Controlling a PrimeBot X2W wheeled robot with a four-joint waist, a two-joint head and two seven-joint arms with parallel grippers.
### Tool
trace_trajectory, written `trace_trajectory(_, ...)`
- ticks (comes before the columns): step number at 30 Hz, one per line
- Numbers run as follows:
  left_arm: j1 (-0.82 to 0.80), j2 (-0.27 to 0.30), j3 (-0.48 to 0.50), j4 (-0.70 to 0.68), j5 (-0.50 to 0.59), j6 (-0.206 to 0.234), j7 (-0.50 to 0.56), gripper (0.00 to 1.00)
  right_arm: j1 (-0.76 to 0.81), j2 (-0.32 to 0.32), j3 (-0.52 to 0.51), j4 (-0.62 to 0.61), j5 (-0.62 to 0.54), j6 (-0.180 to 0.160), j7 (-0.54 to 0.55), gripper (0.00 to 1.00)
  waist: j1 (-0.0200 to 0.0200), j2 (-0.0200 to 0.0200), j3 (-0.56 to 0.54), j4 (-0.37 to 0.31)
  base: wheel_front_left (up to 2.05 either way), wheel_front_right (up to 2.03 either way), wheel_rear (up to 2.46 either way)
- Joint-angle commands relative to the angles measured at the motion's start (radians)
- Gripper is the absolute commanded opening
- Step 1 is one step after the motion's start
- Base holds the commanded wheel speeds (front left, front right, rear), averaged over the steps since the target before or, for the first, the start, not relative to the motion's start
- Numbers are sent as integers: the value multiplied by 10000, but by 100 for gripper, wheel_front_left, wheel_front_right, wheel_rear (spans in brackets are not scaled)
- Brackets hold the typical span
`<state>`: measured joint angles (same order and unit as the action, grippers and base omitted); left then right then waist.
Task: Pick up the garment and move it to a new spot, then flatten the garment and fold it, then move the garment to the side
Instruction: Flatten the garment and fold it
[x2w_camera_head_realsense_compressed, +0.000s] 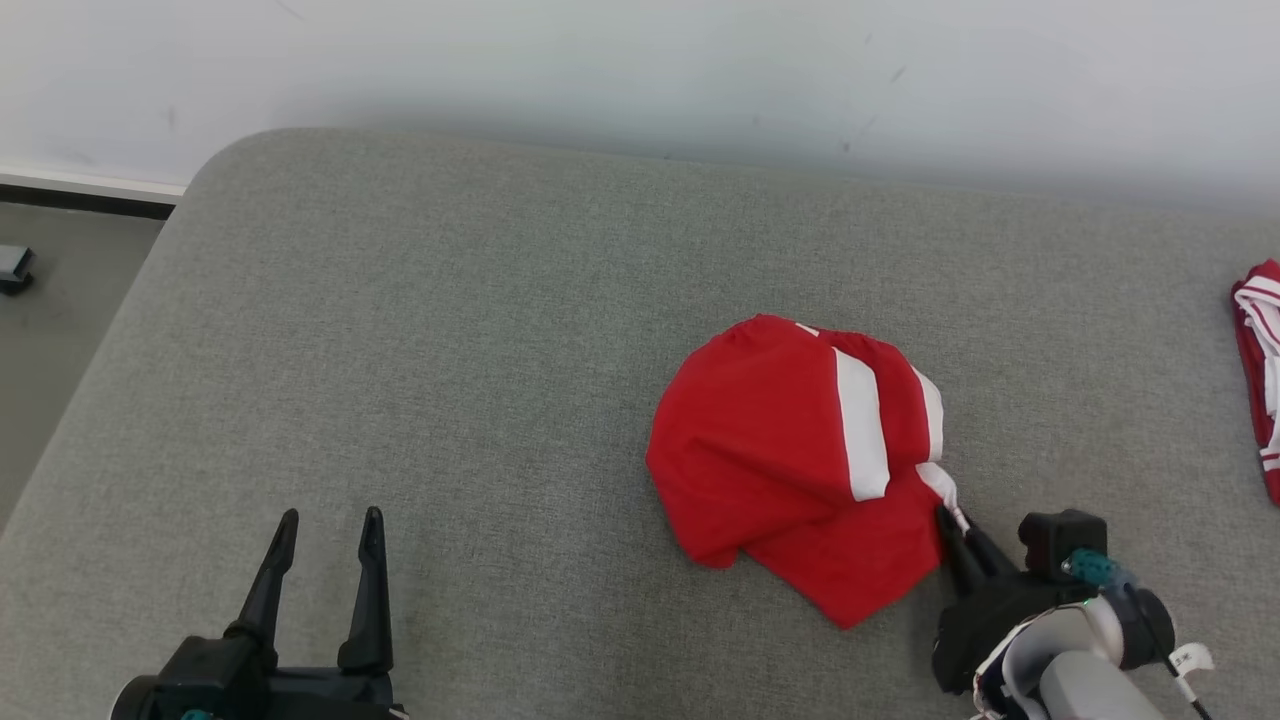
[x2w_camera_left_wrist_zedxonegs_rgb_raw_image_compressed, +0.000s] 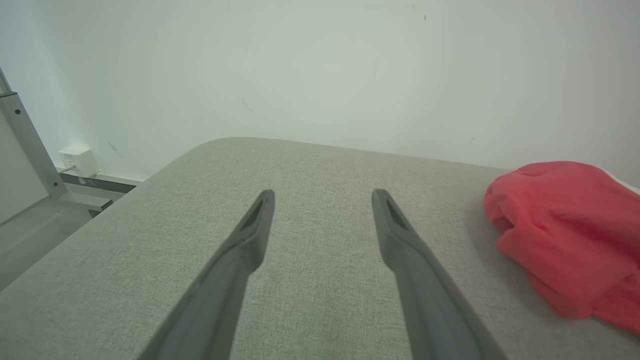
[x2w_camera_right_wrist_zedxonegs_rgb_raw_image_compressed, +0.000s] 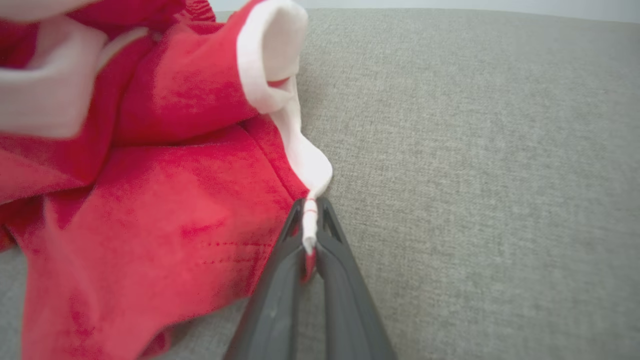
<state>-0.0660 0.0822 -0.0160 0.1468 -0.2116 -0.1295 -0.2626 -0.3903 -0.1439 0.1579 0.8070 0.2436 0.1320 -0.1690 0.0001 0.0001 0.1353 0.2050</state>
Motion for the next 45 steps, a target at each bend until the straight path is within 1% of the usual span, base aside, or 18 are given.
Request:
trace_trajectory(1,-151,-11,1,12,34,-13,-30,100,-188,-247,7,113,14,-28,-67,0,-1,-1,-20,-9,0,0,0)
trace_trajectory(7,-200,-68,-196,108,51,-14,-30,100,-1563,-919,217,118,-83,-28,-200,0,-1,-1,-124,122,0,0,0)
trace_trajectory(14,-190,-117,-226,168,-50,-14,-30,100,-3676,-1548,703,36,-186,-28,-140,0,-1,-1,-163,406,0,0,0)
trace_trajectory(19,-113,-160,-124,197,-37,-14,-30,100,-4889,-1546,1324,-97,-244,-28,-308,0,-1,-1,-225,418,0,0,0)
trace_trajectory(20,-113,-160,-124,197,-37,-14,-30,100,-4889,-1546,1324,-97,-244,-28,-308,0,-1,-1,-225,418,0,0,0)
trace_trajectory(21,-60,-170,-64,200,-4,-14,-30,100,-5125,-1447,1657,-175,-229,-28,-449,0,-1,-1,-312,370,0,0,0)
trace_trajectory(22,-60,-170,-64,200,-4,-14,-30,100,-5125,-1447,1657,-175,-229,-28,-449,0,-1,-1,-312,370,0,0,0)
trace_trajectory(24,-5,-175,1,216,16,-14,-30,100,-5150,-1323,1987,-324,-140,-28,-613,0,-1,-1,-421,296,0,0,0)
trace_trajectory(29,165,-212,104,165,75,-14,-30,100,-4102,-1184,2890,-988,4,-28,-878,0,-1,-1,-699,12,0,0,0)
trace_trajectory(36,529,-210,277,109,146,-13,-30,100,-1498,-1451,3877,-2953,-103,-28,-955,0,-1,-1,-974,-589,0,0,0)
trace_trajectory(41,563,-182,323,31,136,-4,-30,100,409,-1653,4366,-4447,-183,-28,-965,0,-1,-1,-993,-1041,0,0,0)
trace_trajectory(45,493,-205,232,-10,153,-4,-30,100,1671,-1911,4497,-5097,-347,-28,-869,0,-1,-1,-952,-1266,0,0,0)
